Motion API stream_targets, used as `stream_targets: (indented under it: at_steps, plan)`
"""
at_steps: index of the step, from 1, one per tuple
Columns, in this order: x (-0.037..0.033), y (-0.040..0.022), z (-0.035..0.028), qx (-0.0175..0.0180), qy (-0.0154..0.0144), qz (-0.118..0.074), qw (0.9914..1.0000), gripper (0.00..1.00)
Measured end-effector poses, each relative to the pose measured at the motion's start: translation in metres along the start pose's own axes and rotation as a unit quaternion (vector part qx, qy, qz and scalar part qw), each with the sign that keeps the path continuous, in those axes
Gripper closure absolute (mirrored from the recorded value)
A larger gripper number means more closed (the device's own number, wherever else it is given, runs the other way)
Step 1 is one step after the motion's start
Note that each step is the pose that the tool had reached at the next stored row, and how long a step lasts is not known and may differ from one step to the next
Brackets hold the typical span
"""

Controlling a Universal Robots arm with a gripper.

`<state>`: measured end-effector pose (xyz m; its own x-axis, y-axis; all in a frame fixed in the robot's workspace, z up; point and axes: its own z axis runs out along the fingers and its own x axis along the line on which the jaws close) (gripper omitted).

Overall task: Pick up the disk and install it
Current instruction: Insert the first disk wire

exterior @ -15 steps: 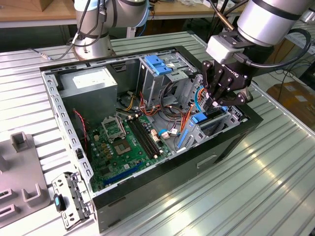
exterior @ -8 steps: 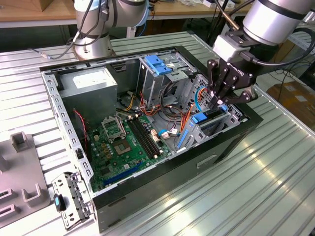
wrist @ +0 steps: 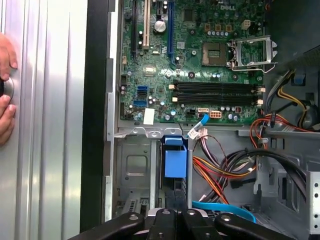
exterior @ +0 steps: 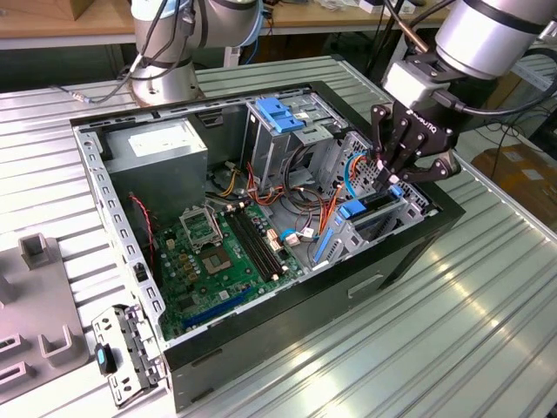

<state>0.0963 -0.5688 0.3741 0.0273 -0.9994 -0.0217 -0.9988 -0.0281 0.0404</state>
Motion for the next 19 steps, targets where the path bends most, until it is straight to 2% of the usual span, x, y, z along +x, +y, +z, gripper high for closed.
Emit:
stream_targets:
  at_steps: [2, 5, 9, 12, 13, 19]
  plan:
    - [-0.0002, 0.0003, -0.0084, 0.0000, 0.0004, -0.008, 0.99997, 0.89]
    - [-0.0003, 0.0006, -0.0148, -0.0001, 0.0006, -0.015, 0.99989, 0.89]
    - [-0.0004, 0.0006, -0.0201, 0.0003, 0.0010, -0.023, 0.99974, 0.89]
    - [-0.0004, -0.0018, -0.0207, 0.0002, 0.0012, -0.030, 0.99955, 0.89]
    - [-0.0004, -0.0030, -0.0207, 0.0002, 0.0013, -0.033, 0.99945, 0.89]
    - [-0.0003, -0.0209, -0.0214, -0.0003, 0.0021, -0.051, 0.99869, 0.89]
